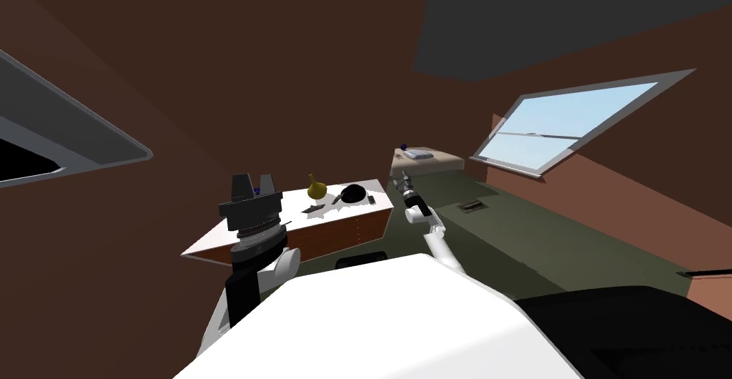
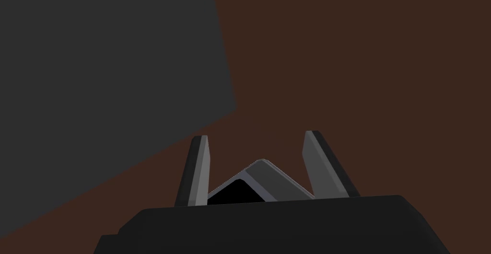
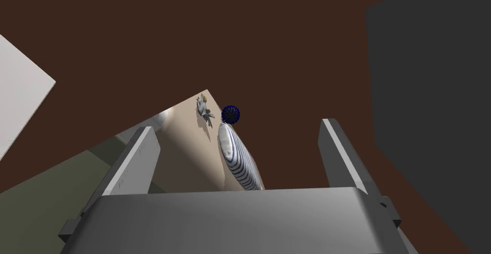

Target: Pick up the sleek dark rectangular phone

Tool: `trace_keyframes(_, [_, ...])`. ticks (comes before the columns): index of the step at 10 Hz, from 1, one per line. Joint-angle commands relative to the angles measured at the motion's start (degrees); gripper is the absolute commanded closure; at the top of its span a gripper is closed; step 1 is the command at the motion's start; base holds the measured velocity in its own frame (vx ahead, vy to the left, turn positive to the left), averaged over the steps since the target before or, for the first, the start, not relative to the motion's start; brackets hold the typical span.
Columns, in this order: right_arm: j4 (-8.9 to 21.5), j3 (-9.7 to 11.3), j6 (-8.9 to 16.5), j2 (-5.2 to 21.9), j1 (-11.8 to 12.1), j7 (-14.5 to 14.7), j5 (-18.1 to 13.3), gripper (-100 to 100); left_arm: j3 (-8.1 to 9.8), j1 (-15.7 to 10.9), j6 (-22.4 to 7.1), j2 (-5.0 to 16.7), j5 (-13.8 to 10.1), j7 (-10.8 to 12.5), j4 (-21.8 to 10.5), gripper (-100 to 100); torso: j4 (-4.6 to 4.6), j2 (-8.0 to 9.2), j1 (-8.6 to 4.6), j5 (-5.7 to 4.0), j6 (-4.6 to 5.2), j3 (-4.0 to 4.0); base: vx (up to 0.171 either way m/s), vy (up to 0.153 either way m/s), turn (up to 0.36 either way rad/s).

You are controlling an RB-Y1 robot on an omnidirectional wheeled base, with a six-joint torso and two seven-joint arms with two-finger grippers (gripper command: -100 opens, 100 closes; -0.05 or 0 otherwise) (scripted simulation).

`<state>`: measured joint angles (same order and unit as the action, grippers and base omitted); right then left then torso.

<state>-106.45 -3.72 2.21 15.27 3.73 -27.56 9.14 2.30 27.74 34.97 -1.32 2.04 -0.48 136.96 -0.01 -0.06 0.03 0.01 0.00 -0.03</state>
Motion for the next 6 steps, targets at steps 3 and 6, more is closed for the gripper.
trace_keyframes(3, [3.65, -0.02, 5.77, 0.38, -3.00, -5.75, 0.43, -100, 0.00, 0.00, 0.00, 0.00, 0.00, 0.00, 0.00, 0, 0.00, 0.00, 0.00, 0.00, 0.01, 0.00, 0.005, 0.005, 0.076])
trace_keyframes(6, [6.22, -0.11, 10.11, 0.70, -5.16, -9.00, 0.77, -100, 0.00, 0.00, 0.00, 0.00, 0.00, 0.00, 0.00, 0, 0.01, 0.03, 0.02, 0.00, 0.01, 0.02, 0.002, 0.005, 0.063])
